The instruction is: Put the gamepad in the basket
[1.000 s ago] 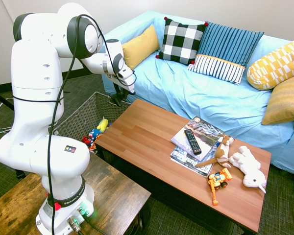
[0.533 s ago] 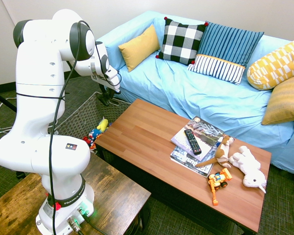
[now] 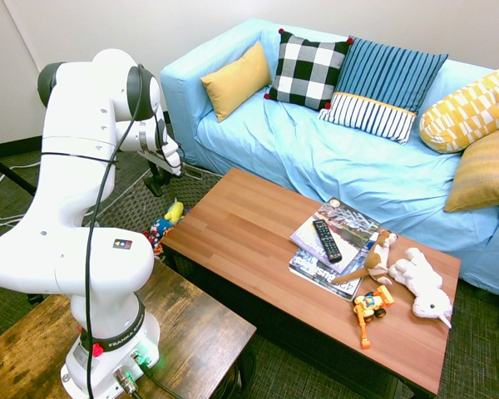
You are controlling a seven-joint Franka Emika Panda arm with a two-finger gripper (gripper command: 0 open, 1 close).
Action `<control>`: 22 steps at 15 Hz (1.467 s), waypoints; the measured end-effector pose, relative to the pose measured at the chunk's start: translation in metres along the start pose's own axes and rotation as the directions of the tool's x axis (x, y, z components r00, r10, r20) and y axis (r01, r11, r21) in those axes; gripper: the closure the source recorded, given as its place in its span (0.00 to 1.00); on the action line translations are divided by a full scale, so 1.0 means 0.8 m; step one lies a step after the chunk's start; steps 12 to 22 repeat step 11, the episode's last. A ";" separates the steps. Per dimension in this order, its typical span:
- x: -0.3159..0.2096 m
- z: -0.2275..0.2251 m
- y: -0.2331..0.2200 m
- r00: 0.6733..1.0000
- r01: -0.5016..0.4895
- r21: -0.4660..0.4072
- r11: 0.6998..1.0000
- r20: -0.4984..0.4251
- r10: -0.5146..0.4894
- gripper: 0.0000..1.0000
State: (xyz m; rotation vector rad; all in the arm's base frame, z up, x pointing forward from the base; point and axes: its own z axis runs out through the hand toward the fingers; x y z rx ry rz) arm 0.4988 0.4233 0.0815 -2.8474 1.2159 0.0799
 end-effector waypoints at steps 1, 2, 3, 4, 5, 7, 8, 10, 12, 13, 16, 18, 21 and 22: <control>-0.009 0.017 0.000 1.000 0.002 -0.009 1.000 0.018 -0.002 0.00; -0.018 0.032 -0.001 0.999 0.009 -0.017 1.000 0.034 -0.008 0.00; -0.025 0.044 -0.003 0.999 0.017 -0.021 1.000 0.043 -0.016 0.00; -0.028 0.053 -0.003 0.999 0.021 -0.024 0.999 0.047 -0.020 0.00; -0.030 0.058 -0.005 0.998 0.024 -0.026 0.999 0.051 -0.022 0.00; -0.027 0.063 -0.006 0.998 0.022 -0.029 0.999 0.052 -0.021 0.00; -0.026 0.064 -0.007 0.999 0.022 -0.030 0.999 0.050 -0.020 0.00; -0.026 0.060 -0.010 0.999 0.022 -0.033 0.999 0.050 -0.021 0.00; -0.025 0.058 -0.013 0.999 0.024 -0.036 0.999 0.050 -0.023 0.00; -0.025 0.058 -0.013 0.999 0.024 -0.036 0.999 0.050 -0.023 0.00; -0.025 0.058 -0.013 0.999 0.024 -0.036 0.999 0.050 -0.023 0.00; -0.025 0.058 -0.013 0.999 0.024 -0.036 0.999 0.050 -0.023 0.00; -0.025 0.058 -0.013 0.999 0.024 -0.036 0.999 0.050 -0.023 0.00; -0.025 0.058 -0.013 0.999 0.024 -0.036 0.999 0.050 -0.023 0.00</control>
